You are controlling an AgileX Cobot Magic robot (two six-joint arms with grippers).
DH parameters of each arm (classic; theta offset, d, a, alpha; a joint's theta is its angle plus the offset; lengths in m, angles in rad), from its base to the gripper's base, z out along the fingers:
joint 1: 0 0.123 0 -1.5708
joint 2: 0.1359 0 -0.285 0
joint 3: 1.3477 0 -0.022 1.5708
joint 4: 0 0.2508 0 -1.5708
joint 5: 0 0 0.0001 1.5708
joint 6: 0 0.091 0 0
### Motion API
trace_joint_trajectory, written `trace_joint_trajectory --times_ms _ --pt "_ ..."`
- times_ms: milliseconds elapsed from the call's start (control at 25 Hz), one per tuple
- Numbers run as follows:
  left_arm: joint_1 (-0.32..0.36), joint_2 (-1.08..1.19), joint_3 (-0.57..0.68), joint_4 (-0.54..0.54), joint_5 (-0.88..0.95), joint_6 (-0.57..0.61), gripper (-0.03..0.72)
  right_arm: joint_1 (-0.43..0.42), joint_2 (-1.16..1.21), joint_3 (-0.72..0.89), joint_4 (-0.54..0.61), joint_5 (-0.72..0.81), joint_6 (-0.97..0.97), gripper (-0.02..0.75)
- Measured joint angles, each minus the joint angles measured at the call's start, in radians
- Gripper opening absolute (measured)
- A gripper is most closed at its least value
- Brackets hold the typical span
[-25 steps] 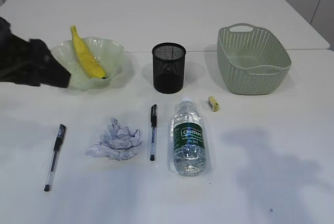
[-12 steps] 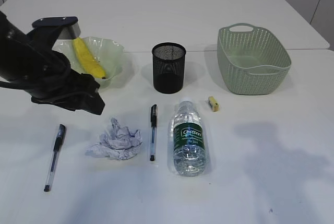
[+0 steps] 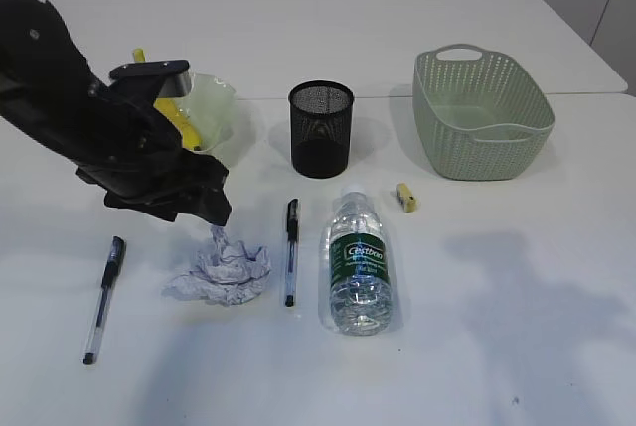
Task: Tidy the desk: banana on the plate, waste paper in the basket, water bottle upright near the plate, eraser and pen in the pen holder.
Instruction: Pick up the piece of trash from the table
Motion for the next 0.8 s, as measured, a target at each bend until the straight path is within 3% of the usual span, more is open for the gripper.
trace_joint_trajectory --times_ms 800 --pt "-0.033 0.172 -0.016 -0.080 -0.067 -0.001 0.480 0.000 0.000 0.000 -0.006 -0.001 0.000 0.397"
